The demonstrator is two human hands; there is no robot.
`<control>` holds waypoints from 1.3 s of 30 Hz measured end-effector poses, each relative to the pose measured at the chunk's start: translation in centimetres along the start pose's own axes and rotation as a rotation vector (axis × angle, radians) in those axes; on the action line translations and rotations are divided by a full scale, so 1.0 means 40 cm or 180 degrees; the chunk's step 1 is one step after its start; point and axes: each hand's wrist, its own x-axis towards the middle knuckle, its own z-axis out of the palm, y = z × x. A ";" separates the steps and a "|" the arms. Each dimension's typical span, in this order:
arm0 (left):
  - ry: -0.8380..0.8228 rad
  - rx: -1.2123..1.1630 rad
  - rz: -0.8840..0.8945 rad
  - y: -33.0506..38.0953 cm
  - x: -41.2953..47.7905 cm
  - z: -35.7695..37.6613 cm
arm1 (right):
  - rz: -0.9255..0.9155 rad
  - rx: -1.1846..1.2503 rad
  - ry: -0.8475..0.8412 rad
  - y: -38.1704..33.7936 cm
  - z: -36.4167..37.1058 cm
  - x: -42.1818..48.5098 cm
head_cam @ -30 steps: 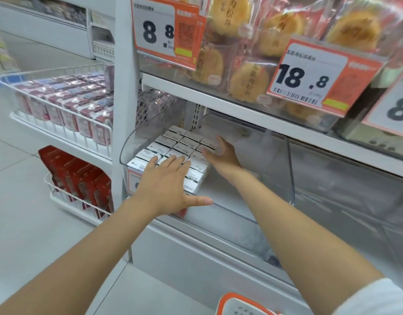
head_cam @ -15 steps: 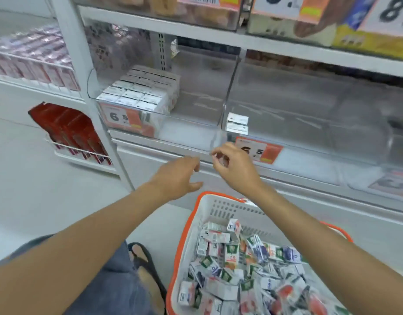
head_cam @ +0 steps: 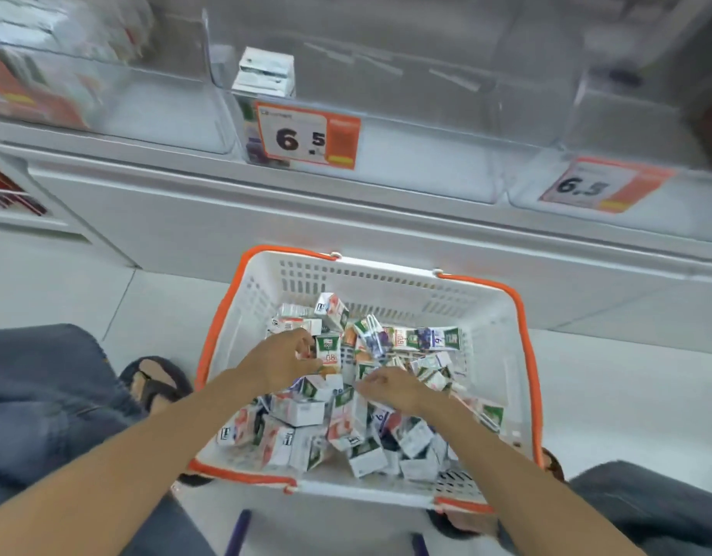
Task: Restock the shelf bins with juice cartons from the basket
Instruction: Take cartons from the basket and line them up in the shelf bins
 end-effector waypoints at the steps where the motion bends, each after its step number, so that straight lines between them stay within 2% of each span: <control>1: 0.0001 -0.0019 -0.0025 0.000 0.002 0.001 | -0.0018 -0.0068 -0.0085 -0.020 0.017 0.005; 7: -0.0003 -0.0660 -0.0247 0.036 0.005 0.007 | -0.0217 0.0414 0.0400 -0.088 -0.033 0.017; 10: -0.0419 -0.1526 -0.0351 0.085 -0.011 0.004 | -0.0484 0.1062 0.0767 -0.120 -0.095 -0.009; 12: -0.0688 -0.2083 -0.0429 0.099 -0.016 -0.008 | -0.0725 0.1593 0.0741 -0.145 -0.114 -0.025; 14: -0.0618 -0.2336 -0.0502 0.093 -0.026 -0.038 | -0.0877 0.1899 0.0561 -0.166 -0.110 -0.032; 16: -0.0198 -0.2439 -0.0564 0.073 -0.042 -0.078 | -0.0749 0.1564 0.0377 -0.178 -0.081 -0.027; 19: 0.0414 -0.2685 -0.0629 0.021 -0.072 -0.133 | -0.0275 0.0273 0.0035 -0.186 0.014 -0.011; 21: 0.0414 -0.2927 -0.0569 -0.007 -0.089 -0.156 | -0.0176 -0.0370 -0.0181 -0.189 0.100 0.001; 23: 0.0359 -0.3064 -0.0520 -0.022 -0.100 -0.166 | -0.0141 -0.0681 -0.0011 -0.194 0.166 0.007; 26: 0.0398 -0.3078 -0.0488 -0.027 -0.103 -0.170 | -0.0120 -0.0277 0.0589 -0.205 0.167 0.002; 28: 0.0446 -0.3079 -0.0428 -0.021 -0.097 -0.179 | -0.0306 0.0025 0.0745 -0.223 0.105 -0.011; 31: 0.0597 -0.3095 -0.0337 -0.003 -0.084 -0.202 | -0.0807 0.0589 0.0751 -0.278 -0.025 -0.054; 34: 0.0637 -0.3099 -0.0244 0.018 -0.085 -0.227 | -0.1268 0.0903 0.0519 -0.357 -0.141 -0.111; 37: 0.0106 -0.3250 -0.0014 0.032 -0.103 -0.243 | -0.1612 0.1084 0.0195 -0.431 -0.203 -0.151; 39: -0.0293 -0.3374 0.0098 0.040 -0.114 -0.245 | -0.1749 0.1003 0.0165 -0.474 -0.223 -0.166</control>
